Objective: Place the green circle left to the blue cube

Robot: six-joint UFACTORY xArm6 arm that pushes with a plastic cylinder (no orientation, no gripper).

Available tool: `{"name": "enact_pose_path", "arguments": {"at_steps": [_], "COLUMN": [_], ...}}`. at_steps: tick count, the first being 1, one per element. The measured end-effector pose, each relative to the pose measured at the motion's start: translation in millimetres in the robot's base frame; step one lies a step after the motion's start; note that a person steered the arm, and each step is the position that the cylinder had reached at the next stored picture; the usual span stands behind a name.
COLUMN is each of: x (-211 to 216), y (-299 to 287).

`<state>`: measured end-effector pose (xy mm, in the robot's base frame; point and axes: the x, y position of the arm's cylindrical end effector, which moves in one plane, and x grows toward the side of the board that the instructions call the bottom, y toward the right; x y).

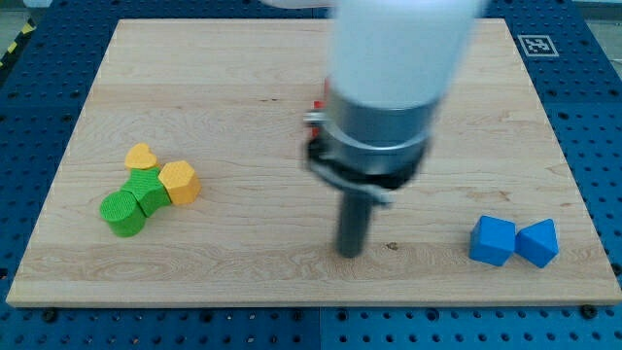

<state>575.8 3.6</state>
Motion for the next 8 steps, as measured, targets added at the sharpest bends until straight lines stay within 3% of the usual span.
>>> {"name": "enact_pose_path", "arguments": {"at_steps": [3,4,5,8], "x": [4.0,-3.4,-48.9,-44.9], "y": [-274.0,-274.6,-274.0,-222.4]}}
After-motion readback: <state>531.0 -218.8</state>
